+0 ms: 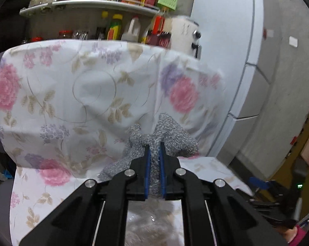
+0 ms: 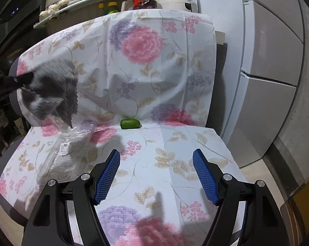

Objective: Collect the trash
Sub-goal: 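Grasp the grey knit cloth with the left tool, then grasp the green cucumber with the right tool while the left tool holds the cloth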

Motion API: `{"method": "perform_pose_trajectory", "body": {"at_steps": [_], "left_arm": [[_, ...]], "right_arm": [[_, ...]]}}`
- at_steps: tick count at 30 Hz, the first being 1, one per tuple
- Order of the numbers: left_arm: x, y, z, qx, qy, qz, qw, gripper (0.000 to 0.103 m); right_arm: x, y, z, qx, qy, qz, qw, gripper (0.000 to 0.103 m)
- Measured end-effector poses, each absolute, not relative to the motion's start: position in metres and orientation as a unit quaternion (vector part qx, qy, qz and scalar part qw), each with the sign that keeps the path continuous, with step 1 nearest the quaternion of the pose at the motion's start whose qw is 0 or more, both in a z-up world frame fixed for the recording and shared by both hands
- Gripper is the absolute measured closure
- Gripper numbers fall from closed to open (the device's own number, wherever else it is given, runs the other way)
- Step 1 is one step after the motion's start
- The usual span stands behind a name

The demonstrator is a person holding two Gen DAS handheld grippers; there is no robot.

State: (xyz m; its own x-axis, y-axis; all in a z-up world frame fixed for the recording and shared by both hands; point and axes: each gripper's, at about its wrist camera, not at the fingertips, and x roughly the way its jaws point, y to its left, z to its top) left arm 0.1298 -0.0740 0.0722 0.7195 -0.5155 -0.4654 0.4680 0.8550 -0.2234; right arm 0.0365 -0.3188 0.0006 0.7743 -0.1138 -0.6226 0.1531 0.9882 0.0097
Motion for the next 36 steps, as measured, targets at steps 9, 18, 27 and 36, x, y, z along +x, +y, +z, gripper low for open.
{"method": "perform_pose_trajectory", "body": {"at_steps": [9,18,27,36], "left_arm": [[0.136,-0.051,0.035,-0.096,0.301,-0.251,0.915,0.097],[0.168,-0.053,-0.006,-0.092,0.324,-0.235,0.912,0.097],[0.212,-0.056,-0.038,-0.075,0.328,-0.193,0.922,0.097],[0.242,-0.054,-0.057,-0.070,0.344,-0.168,0.921,0.097]], "right_arm": [[0.044,-0.301,0.005,0.012,0.325,-0.048,0.944,0.023],[0.131,-0.296,-0.036,0.019,0.362,-0.007,0.932,0.022],[0.230,-0.287,-0.086,0.000,0.409,-0.006,0.913,0.022],[0.288,-0.274,-0.119,-0.043,0.457,-0.017,0.888,0.023]]}}
